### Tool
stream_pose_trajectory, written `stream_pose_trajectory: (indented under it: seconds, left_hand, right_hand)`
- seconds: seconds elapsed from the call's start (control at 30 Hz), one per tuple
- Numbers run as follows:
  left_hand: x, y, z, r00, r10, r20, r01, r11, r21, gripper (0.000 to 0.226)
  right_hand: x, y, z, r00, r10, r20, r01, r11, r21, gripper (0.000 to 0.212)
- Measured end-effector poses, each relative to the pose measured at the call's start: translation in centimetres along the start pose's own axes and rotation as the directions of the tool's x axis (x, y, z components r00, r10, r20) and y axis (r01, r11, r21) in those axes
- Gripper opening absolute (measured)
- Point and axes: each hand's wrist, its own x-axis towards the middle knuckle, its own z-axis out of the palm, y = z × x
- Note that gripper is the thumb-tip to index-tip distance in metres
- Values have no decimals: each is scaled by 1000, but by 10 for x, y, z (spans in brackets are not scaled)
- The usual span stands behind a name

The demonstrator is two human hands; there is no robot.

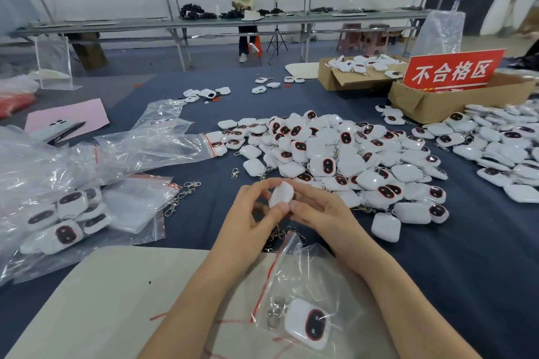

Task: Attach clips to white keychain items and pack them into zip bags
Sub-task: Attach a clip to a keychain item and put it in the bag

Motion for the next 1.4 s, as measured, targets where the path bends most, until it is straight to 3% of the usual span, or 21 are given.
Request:
stream_pose_trajectory:
  seconds: [0.13, 0.3, 0.43, 0.6, 0.9, 1.13, 1.4]
  left_hand:
    - [1, -2, 1, 1000, -16, 17, 16, 999, 30, 44]
    - [2, -5, -1, 998, -29, 56, 26, 998, 60, 53]
    - [3, -7, 0, 998, -28, 54, 24, 998, 57, 46]
    - [3, -9, -4, 998, -19, 66, 15, 998, 65, 42]
    - [0, -8, -2, 993, 42, 113, -52, 995, 87, 37]
    - [-1, -13, -2, 994, 101, 41, -104, 992, 77, 35]
    - [0, -9, -1, 997, 75, 30, -77, 994, 83, 31]
  right_hand:
    - [-1, -1, -1, 998, -25, 60, 23, 1000, 20, 39]
    - [3, 2, 2, 998, 0, -68, 5, 997, 74, 33]
    - [3, 3, 1, 995, 19, -93, -11, 997, 79, 31]
    - [2, 1, -1, 997, 78, -28, -75, 994, 79, 44]
    - [0, -7, 3, 987, 120, -106, -106, 986, 130, 31]
    - [-2, -8, 5, 986, 126, -109, -107, 980, 169, 26]
    - [-2, -8, 6, 982, 141, -122, -110, 966, 233, 23]
